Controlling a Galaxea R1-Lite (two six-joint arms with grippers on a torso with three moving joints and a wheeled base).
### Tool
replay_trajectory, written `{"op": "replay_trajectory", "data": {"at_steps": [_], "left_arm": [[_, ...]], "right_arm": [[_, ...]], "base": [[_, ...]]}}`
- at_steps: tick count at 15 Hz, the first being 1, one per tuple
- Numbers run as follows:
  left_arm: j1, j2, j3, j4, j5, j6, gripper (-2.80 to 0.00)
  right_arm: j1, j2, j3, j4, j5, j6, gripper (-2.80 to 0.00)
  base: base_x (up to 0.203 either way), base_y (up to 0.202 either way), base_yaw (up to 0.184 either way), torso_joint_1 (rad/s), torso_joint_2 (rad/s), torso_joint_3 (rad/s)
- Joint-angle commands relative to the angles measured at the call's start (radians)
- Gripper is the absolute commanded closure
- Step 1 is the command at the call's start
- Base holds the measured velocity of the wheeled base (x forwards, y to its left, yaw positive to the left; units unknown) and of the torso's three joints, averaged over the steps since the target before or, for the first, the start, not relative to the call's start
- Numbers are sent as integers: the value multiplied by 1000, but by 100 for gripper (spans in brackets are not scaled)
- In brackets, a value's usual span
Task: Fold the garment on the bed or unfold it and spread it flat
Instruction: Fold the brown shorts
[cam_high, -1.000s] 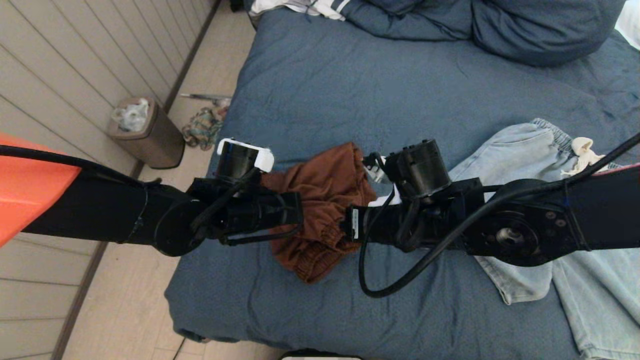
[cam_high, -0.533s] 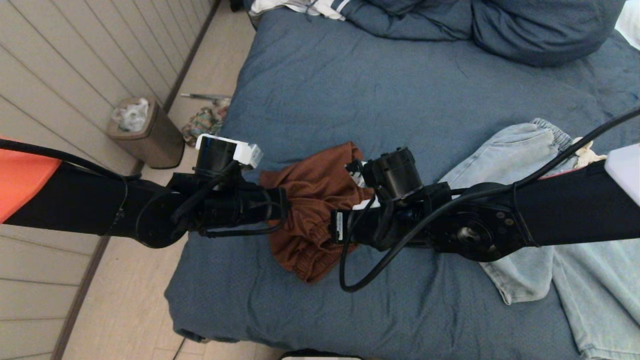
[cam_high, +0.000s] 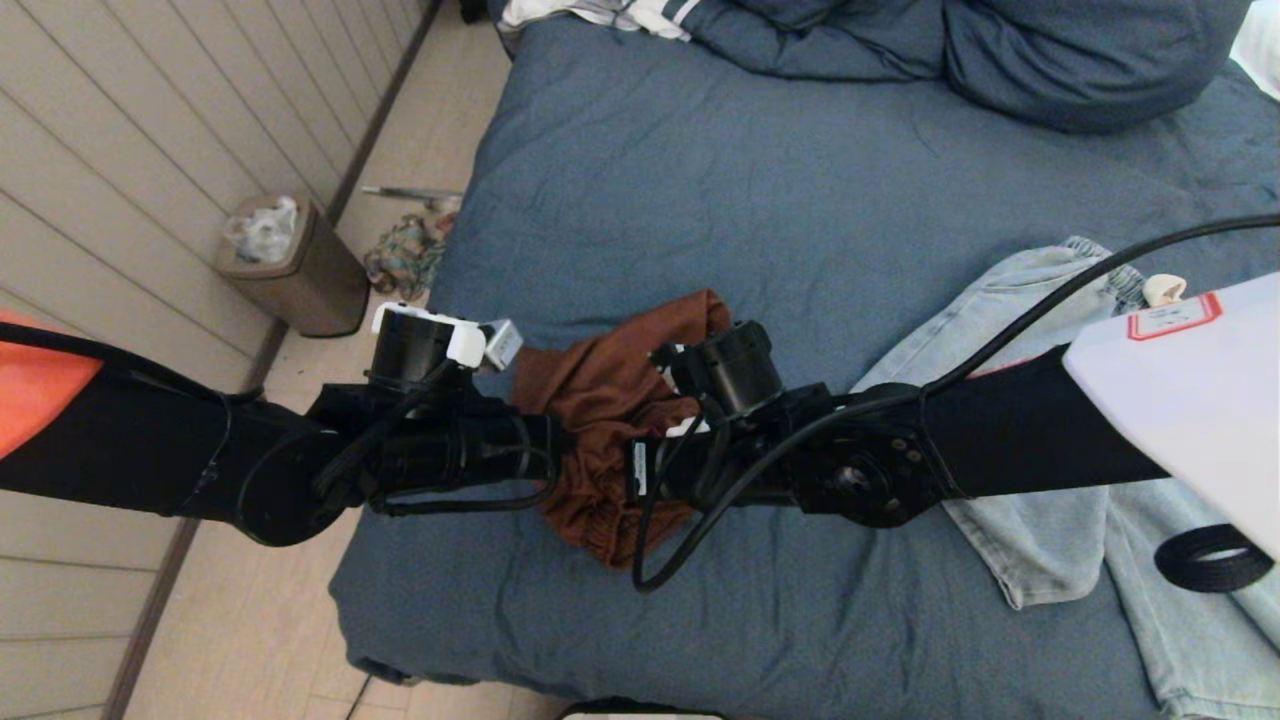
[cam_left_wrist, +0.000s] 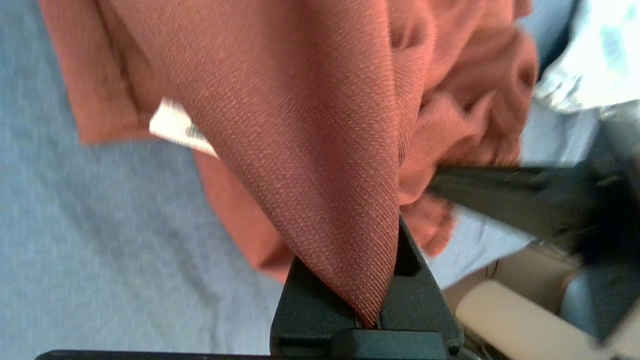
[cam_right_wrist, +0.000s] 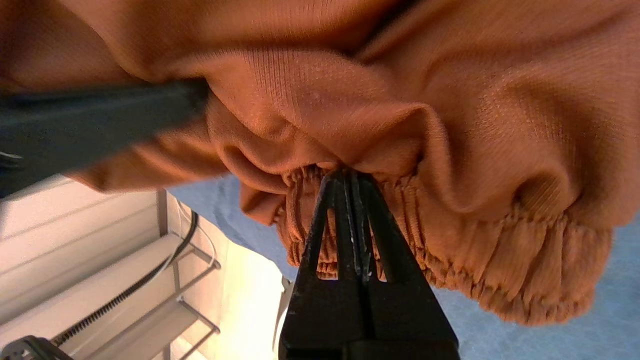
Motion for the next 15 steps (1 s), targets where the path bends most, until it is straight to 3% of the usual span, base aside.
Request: {"op": "replay_trajectory", "data": {"at_steps": [1, 5, 9, 11, 15], "left_arm": [[-1, 1, 12, -15, -1, -1, -280], [-4, -45, 65, -23, -4, 12, -280], [-7, -197, 238, -20, -78, 151, -280], [-7, -255, 292, -19, -98, 185, -280], [-6, -280, 226, -12, -97, 176, -280]], "right_arm": [[1, 18, 1, -1, 1, 3, 0], [0, 11, 6, -3, 1, 3, 0], [1, 7, 1, -2, 1, 3, 0], [6, 0, 4, -3, 1, 3, 0], [7, -36, 2, 0, 0, 3, 0]], "base": [[0, 0, 0, 0, 0, 0], [0, 0, 0, 0, 0, 0], [0, 0, 0, 0, 0, 0], [0, 0, 0, 0, 0, 0], [0, 0, 0, 0, 0, 0]]}}
